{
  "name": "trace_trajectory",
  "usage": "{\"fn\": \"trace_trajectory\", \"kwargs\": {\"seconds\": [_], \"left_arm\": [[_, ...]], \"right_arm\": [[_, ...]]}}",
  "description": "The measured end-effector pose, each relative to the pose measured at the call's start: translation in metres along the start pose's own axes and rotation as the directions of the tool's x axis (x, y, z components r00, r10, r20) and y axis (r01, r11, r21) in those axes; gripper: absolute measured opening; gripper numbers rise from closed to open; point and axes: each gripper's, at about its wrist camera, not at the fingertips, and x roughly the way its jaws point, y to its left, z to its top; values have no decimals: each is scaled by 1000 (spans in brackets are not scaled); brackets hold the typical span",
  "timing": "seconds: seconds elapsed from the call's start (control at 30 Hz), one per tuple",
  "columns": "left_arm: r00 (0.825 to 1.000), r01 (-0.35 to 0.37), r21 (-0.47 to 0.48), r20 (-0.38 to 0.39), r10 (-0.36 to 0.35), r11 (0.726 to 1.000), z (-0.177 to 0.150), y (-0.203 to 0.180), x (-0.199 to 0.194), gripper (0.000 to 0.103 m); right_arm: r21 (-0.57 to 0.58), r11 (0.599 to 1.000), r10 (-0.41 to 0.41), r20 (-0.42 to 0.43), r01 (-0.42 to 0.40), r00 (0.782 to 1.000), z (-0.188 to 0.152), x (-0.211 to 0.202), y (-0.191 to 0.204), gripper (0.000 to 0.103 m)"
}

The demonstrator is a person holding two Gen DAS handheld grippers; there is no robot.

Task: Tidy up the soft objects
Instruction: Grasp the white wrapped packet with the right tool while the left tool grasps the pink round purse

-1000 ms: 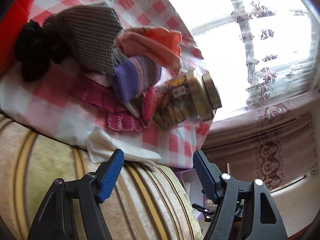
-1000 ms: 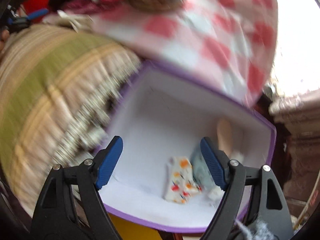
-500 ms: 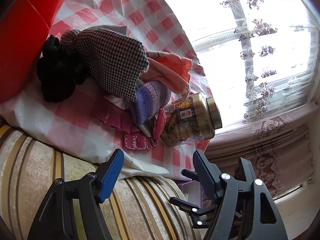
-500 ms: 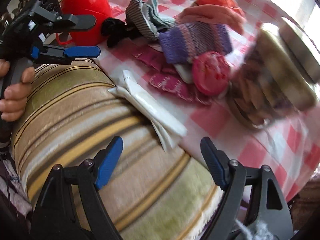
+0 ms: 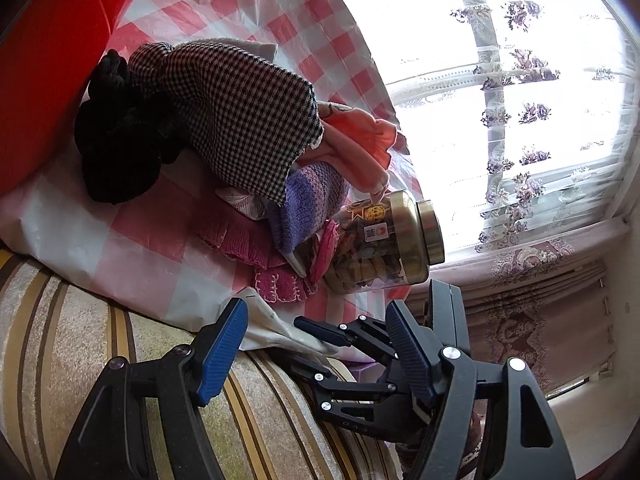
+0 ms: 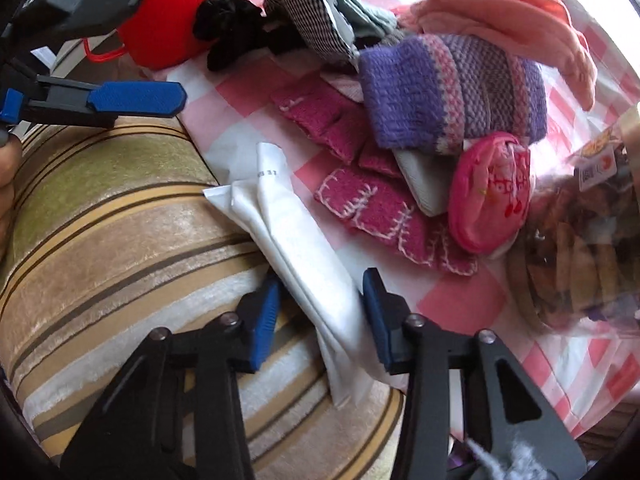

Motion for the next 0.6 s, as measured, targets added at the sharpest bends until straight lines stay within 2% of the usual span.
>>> {"fn": "trace_trajectory", "kwargs": {"seconds": [0.13, 0.33, 0.4, 0.6], "left_arm": [[1000, -13, 24, 1, 13, 1000, 2, -6, 2, 72], [999, -31, 90, -22, 33, 995, 7, -26, 20, 59], [998, -35, 120, -41, 40, 992, 9, -36, 33, 56], [989, -67, 185, -114, 89, 980, 19, -60, 87, 56]], "right_arm": [[19, 1000, 5, 40, -5, 999, -10, -13, 1, 42], [164, 986, -24, 114, 5, 993, -46, -52, -26, 36], [229, 973, -37, 138, 5, 990, -64, -65, -37, 35], [398, 917, -73, 188, -8, 979, -111, -93, -67, 33]]}}
